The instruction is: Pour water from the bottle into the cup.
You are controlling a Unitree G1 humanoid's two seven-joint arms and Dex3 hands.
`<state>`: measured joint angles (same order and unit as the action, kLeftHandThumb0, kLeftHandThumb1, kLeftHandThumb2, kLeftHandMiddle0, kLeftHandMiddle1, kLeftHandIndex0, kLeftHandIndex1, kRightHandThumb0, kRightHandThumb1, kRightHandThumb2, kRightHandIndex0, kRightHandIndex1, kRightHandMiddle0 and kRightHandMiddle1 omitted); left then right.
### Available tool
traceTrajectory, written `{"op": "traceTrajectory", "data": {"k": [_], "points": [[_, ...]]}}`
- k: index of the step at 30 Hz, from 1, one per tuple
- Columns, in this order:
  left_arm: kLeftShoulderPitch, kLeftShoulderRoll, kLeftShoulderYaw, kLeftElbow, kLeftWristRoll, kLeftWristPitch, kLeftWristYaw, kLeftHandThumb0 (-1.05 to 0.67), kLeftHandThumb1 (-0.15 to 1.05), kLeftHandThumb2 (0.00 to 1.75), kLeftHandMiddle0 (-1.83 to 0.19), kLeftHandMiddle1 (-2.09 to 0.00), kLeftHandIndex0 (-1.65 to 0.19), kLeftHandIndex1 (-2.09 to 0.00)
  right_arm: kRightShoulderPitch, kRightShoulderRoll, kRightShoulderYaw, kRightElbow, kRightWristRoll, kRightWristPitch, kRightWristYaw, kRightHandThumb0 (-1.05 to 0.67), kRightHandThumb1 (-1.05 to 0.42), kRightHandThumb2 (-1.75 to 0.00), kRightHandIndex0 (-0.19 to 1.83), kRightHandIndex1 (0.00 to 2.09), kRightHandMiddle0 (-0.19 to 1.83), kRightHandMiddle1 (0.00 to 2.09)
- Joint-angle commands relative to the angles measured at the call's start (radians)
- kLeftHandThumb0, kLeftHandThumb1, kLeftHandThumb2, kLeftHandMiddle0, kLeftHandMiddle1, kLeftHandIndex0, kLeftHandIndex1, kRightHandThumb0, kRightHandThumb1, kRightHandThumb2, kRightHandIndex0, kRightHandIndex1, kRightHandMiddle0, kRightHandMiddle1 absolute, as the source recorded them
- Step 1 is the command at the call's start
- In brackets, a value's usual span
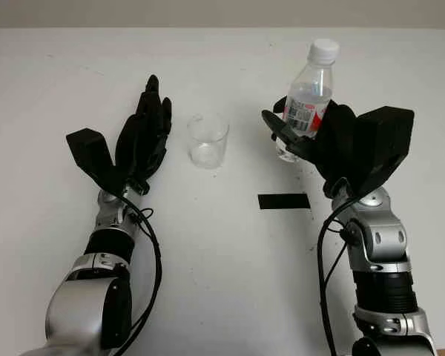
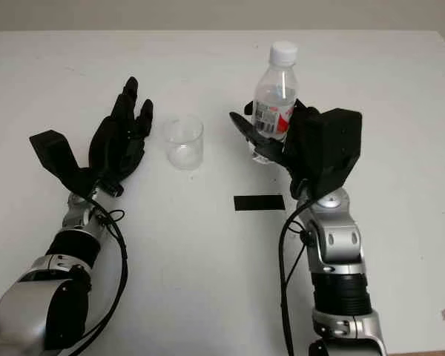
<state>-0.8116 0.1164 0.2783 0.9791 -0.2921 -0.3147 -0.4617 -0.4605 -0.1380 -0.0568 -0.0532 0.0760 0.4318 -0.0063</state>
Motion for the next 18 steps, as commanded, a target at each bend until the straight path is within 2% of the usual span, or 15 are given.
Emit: {"op": "traceTrajectory", "data": {"k": [1,9,18], "points": [[0.015,0.005,0.000,0.012,-0.001,0.002,-0.009,-0.82,1.05,0.61,0.19,0.00,0.19,0.00,0.016,0.017,0.004,-0.015,-0.002,-0.016,-0.001,-0.44,-1.05,-0.44,1.50,2.09,1.14,2.09],[0.018,0.013,-0.004,0.008,0.009,-0.002,-0.008,-0.82,1.05,0.63,0.19,0.00,0.19,0.00,0.091,0.048,0.022,0.023,-0.025,-0.169,0.011,-0.43,-1.05,-0.47,1.53,2.09,1.19,2.09],[0.012,0.013,0.003,0.017,0.007,-0.003,-0.019,-0.81,1.05,0.63,0.19,0.00,0.19,0.00,0.125,0.069,0.041,0.021,-0.072,-0.202,-0.013,-0.44,-1.05,-0.47,1.47,2.09,1.16,2.09]]}}
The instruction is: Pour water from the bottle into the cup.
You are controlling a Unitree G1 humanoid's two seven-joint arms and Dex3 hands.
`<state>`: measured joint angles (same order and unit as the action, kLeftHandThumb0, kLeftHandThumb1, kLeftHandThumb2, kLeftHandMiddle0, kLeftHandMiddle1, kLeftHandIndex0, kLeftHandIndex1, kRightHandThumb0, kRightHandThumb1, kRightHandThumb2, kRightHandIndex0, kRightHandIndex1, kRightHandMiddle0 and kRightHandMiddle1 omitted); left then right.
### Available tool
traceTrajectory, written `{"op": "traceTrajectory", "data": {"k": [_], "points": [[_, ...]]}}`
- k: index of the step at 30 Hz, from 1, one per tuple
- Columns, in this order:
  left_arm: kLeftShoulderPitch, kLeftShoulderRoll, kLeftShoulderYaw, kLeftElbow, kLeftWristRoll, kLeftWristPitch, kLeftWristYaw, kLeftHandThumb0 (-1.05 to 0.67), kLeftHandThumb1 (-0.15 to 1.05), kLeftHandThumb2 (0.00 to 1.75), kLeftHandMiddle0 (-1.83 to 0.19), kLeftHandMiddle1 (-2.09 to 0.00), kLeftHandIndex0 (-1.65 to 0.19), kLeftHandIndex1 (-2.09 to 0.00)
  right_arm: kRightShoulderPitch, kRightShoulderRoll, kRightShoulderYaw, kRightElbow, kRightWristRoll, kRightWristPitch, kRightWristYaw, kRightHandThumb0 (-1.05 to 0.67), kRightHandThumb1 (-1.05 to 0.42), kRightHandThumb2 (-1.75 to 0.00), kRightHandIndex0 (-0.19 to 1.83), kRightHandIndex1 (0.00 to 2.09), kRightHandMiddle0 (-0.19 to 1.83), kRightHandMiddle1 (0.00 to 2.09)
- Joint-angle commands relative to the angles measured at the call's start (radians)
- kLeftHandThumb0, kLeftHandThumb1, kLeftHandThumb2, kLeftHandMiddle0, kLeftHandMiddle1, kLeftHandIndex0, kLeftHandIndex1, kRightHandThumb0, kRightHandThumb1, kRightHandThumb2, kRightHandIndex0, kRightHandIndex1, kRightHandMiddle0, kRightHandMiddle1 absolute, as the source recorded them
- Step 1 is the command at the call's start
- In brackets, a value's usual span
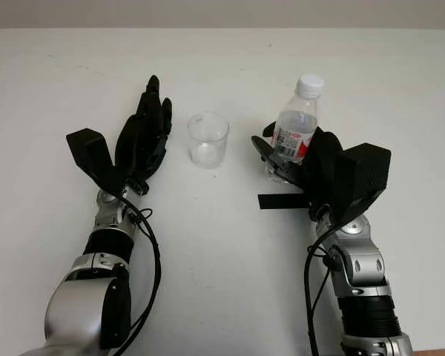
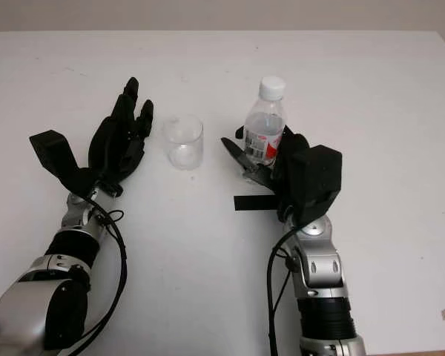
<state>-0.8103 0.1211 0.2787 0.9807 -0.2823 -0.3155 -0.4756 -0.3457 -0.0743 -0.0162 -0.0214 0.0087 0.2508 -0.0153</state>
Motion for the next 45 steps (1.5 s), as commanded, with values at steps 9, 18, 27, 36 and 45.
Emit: {"op": "traceTrajectory", "data": {"k": [9,18,27,36,45], "points": [[0.012,0.013,-0.002,0.005,0.005,0.005,0.007,-0.83,1.05,0.62,0.19,0.00,0.19,0.00,0.035,0.011,-0.007,-0.027,-0.006,-0.008,-0.004,-0.43,-1.05,-0.48,1.47,2.09,1.15,2.09],[0.014,0.015,0.002,0.004,0.000,0.007,-0.005,-0.83,1.05,0.61,0.19,0.00,0.19,0.00,0.086,0.009,-0.004,-0.022,-0.018,-0.039,-0.002,-0.45,-1.05,-0.47,1.45,2.09,1.13,2.09],[0.012,0.019,0.001,0.006,0.000,0.007,-0.008,-0.82,1.05,0.62,0.19,0.00,0.19,0.00,0.127,0.008,-0.019,-0.038,-0.010,-0.051,0.003,-0.43,-1.05,-0.47,1.46,2.09,1.15,2.09],[0.011,0.018,0.000,0.000,0.001,0.016,0.006,-0.83,1.05,0.61,0.19,0.00,0.19,0.00,0.136,0.009,-0.029,-0.030,-0.003,-0.064,0.008,-0.42,-1.05,-0.46,1.39,2.09,1.10,2.09],[0.009,0.023,-0.004,0.002,0.005,0.016,0.003,-0.83,1.05,0.62,0.19,0.00,0.19,0.00,0.124,-0.004,-0.020,-0.003,-0.001,-0.059,0.046,-0.58,-1.04,-0.12,0.38,2.04,0.21,1.93]]}}
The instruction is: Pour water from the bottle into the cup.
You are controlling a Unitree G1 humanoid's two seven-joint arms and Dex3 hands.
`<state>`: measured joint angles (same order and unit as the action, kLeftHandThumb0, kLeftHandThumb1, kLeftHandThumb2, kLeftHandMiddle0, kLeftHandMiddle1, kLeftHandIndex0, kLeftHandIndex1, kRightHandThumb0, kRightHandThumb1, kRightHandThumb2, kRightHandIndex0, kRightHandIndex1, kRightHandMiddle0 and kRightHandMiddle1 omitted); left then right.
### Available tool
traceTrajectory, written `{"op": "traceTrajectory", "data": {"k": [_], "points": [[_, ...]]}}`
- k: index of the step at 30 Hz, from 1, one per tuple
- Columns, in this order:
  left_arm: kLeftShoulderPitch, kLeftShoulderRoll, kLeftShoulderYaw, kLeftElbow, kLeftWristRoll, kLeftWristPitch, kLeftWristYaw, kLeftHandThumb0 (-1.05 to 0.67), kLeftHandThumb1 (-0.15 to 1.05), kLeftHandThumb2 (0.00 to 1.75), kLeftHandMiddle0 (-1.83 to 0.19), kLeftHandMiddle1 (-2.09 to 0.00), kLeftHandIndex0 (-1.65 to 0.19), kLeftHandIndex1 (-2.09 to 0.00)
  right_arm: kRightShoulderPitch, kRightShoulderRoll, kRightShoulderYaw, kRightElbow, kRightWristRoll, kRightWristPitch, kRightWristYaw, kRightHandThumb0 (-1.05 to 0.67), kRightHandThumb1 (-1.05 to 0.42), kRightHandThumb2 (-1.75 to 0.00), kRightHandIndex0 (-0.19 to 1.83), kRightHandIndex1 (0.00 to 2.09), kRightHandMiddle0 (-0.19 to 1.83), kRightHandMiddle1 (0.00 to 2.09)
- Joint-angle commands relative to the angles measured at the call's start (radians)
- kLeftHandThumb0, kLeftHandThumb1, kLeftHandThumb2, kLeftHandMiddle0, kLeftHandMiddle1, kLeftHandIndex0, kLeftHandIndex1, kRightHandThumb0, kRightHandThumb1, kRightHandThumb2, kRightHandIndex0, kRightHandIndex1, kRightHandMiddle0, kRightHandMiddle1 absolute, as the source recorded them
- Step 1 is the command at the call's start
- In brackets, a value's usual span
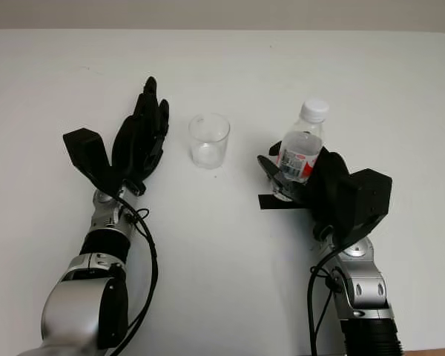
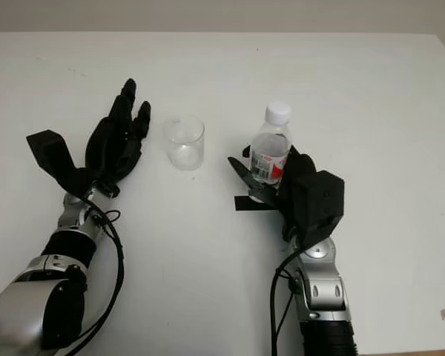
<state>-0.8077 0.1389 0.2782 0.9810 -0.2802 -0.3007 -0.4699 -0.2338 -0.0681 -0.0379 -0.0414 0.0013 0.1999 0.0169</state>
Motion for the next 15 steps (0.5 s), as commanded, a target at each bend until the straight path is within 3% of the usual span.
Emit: {"op": "traceTrajectory", "data": {"k": [1,2,4,6,10,15], "points": [[0.006,0.005,-0.003,0.002,0.003,0.000,-0.002,-0.83,1.05,0.62,0.19,0.00,0.19,0.00,0.012,-0.025,0.011,0.015,-0.001,0.000,0.030,-0.60,-1.03,-0.09,0.18,1.88,0.12,1.80],[0.006,0.005,-0.004,0.002,0.003,0.000,-0.001,-0.83,1.05,0.61,0.19,0.00,0.19,0.00,0.011,-0.045,0.023,0.005,-0.009,0.023,0.057,-0.67,-1.02,-0.07,0.01,1.56,-0.01,1.59],[0.005,0.006,-0.005,0.004,0.006,-0.003,0.000,-0.83,1.05,0.61,0.19,0.00,0.19,0.00,0.013,-0.079,0.038,-0.013,-0.015,0.049,0.105,-0.75,-0.98,-0.05,-0.06,0.76,-0.13,1.05],[0.004,0.006,-0.006,0.004,0.007,-0.002,0.002,-0.83,1.05,0.62,0.19,0.00,0.19,0.00,0.016,-0.093,0.039,-0.018,-0.006,0.047,0.134,-0.76,-0.95,-0.05,-0.02,0.40,-0.12,0.77],[0.001,0.004,-0.001,0.006,0.000,0.002,-0.002,-0.83,1.05,0.61,0.19,0.00,0.19,0.00,0.028,-0.107,0.030,-0.031,0.016,0.052,0.172,-0.80,-0.90,-0.05,-0.06,0.10,-0.12,0.46],[-0.004,0.004,-0.001,0.011,-0.001,0.001,-0.006,-0.82,1.05,0.62,0.19,0.00,0.19,0.00,0.040,-0.114,0.020,-0.044,0.036,0.057,0.192,-0.84,-0.86,-0.05,-0.09,0.05,-0.11,0.33]]}}
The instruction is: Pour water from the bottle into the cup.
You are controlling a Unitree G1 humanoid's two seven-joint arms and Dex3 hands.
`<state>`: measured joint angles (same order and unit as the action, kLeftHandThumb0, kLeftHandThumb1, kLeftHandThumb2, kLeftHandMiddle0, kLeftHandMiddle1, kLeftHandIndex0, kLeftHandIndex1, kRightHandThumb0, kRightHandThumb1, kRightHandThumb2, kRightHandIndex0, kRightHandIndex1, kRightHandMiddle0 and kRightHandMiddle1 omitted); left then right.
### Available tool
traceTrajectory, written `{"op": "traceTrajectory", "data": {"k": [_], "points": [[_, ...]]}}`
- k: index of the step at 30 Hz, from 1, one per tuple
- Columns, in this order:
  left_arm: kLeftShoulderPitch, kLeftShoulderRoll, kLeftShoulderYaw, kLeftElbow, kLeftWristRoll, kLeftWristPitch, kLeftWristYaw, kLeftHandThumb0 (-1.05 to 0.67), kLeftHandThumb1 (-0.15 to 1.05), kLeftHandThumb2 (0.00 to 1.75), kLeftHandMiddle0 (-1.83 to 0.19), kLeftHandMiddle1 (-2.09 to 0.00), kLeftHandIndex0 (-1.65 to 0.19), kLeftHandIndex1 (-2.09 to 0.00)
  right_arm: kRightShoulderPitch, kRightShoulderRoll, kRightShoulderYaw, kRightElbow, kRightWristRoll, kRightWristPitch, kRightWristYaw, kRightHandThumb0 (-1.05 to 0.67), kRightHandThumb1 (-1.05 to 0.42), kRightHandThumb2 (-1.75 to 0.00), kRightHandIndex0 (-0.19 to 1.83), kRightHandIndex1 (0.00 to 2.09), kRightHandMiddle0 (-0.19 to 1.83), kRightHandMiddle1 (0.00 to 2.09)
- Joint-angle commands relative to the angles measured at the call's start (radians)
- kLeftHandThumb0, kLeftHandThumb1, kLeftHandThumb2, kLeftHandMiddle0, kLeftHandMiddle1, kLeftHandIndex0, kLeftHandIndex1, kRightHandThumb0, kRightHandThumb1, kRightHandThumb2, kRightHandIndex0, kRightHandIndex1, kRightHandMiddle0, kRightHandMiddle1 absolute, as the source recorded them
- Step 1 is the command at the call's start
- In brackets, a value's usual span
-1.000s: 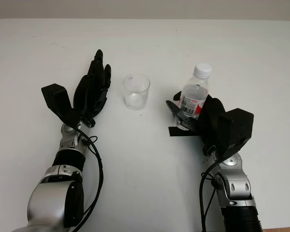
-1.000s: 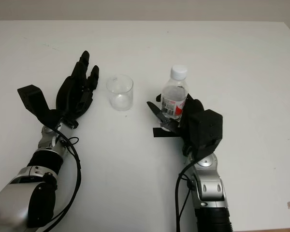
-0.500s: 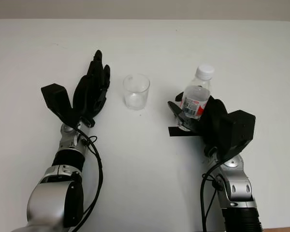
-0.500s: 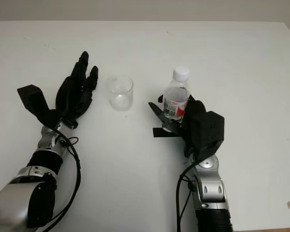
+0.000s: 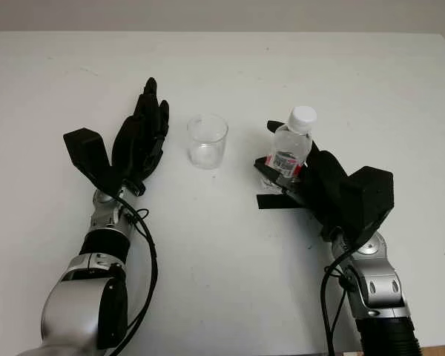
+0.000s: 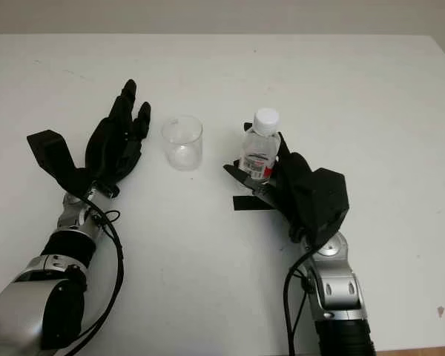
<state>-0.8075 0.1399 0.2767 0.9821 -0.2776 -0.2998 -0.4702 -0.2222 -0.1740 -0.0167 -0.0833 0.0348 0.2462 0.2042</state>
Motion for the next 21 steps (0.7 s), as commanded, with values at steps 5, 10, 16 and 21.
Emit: {"op": "traceTrajectory", "data": {"k": [5,10,16,21], "points": [[-0.012,0.003,0.005,0.019,-0.009,0.003,-0.013,-0.82,1.05,0.61,0.19,0.00,0.19,0.00,0.050,-0.020,-0.008,-0.026,0.004,0.002,0.012,-0.86,-0.84,-0.05,-0.11,0.04,-0.10,0.24],[-0.014,0.002,0.004,0.024,-0.007,-0.004,-0.014,-0.82,1.05,0.63,0.19,0.00,0.19,0.00,0.065,-0.031,-0.016,-0.041,-0.006,-0.024,0.008,-0.89,-0.85,-0.06,-0.19,0.01,-0.17,0.15],[-0.014,0.004,0.004,0.029,-0.005,-0.010,-0.016,-0.82,1.05,0.62,0.19,0.00,0.19,0.00,0.071,-0.059,-0.013,0.009,-0.108,-0.183,-0.059,-0.97,-0.90,-0.06,-0.19,0.00,-0.19,0.01],[-0.013,0.006,0.003,0.029,-0.004,-0.008,-0.016,-0.83,1.05,0.62,0.19,0.00,0.19,0.00,0.059,-0.075,-0.023,0.075,-0.202,-0.303,-0.153,-1.00,-0.93,-0.07,-0.19,0.00,-0.19,0.00]]}}
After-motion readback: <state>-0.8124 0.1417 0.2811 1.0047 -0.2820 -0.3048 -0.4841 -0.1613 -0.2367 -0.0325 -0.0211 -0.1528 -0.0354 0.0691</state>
